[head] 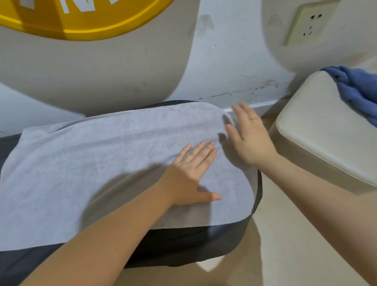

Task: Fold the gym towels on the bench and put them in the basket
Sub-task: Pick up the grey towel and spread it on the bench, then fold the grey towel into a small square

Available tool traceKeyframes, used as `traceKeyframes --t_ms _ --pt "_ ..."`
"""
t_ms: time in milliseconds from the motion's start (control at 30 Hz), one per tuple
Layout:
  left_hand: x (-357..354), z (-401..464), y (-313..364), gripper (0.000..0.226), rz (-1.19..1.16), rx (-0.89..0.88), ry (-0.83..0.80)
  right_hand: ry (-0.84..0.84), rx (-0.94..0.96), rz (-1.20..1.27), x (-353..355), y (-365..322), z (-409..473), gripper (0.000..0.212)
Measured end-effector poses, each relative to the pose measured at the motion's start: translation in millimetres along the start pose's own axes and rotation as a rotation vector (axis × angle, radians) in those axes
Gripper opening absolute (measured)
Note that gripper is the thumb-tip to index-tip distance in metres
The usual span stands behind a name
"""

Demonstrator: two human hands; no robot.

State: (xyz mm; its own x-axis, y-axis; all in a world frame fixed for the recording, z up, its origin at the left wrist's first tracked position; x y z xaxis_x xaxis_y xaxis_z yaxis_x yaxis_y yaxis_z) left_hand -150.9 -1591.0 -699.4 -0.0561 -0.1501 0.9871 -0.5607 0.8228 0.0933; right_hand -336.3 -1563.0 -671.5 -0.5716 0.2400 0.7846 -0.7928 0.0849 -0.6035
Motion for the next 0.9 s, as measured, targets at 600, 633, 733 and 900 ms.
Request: traceKeyframes --t_ms 600,633,733,900 --pt "16.1 -163.7 -89.9 0.049 -0.253 0.633 0.234 -0.599 0.435 -0.1 -99.3 -165.1 -21.4 0.036" --pt "14.4 -182.3 -100.7 0.045 -0.277 0.761 0.272 -0.618 0.446 -0.063 -113.4 -181.7 -28.7 0.034" --pt "6.6 -237.2 -131.5 0.036 -0.354 1.143 0.345 -0.643 0.564 -0.099 -153.6 -222.3 -56.5 0.027" --pt "2.0 -293.1 -176.7 0.041 -0.276 1.511 0.294 -0.535 0.707 -0.265 -196.8 -263.7 -78.2 0.016"
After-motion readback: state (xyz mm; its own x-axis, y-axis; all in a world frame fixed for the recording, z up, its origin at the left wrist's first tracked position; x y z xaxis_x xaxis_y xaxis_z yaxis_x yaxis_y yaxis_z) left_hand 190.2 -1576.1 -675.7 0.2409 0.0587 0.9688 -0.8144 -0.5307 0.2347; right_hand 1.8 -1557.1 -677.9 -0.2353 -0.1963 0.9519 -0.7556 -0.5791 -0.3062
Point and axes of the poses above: each hand's wrist, its own z-axis towards the middle knuckle, its own x-axis out of the back of the hand, y = z × x, the point moved 1 cm from there along z, towards the middle knuckle, and after that the axes turned 7 degrees about x, right-handed, at the moved point
